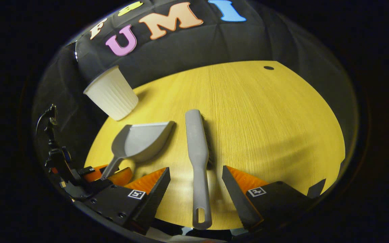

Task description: Pick up the small broom and dustpan from the desktop, sweep the trash into the dustpan with the broom, and then empty the trash into the garbage bin.

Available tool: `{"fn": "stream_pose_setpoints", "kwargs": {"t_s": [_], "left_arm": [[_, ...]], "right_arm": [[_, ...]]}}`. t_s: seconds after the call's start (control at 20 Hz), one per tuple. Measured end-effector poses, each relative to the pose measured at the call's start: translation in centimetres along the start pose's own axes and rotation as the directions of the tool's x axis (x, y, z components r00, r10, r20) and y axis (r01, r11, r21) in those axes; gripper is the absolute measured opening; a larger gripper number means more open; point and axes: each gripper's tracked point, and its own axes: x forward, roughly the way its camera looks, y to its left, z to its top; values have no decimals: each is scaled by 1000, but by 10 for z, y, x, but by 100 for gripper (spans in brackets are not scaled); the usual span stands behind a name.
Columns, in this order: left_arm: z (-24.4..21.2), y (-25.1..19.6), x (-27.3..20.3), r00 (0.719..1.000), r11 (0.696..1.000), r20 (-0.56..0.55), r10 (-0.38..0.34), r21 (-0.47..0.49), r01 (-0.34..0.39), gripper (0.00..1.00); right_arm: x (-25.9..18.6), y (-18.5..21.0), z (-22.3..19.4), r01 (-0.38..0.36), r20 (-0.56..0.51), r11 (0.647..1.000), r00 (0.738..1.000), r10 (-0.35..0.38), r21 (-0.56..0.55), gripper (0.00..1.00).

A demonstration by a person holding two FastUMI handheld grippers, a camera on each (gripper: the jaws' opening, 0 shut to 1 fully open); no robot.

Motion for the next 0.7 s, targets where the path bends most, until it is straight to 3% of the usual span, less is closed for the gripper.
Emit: {"fn": "stream_pose_setpoints", "kwargs": {"t_s": [0.1,0.35,0.55,0.7], "left_arm": [[35,6,-29,994,1000,110,14,-10,-13,74],[97,11,-94,954,999,296,49,-23,-44,74],[141,1,-149,886,998,462,47,-53,-26,75],[161,-8,-176,819,997,571,55,-73,-16,75]], "right_arm": [[-21,13,25,-37,104,999,994,37,-1,93],[-85,31,71,-67,307,995,948,87,-75,93],[-135,45,84,-94,380,987,915,139,-132,92],[-154,49,82,-107,407,979,897,170,-174,92]]}}
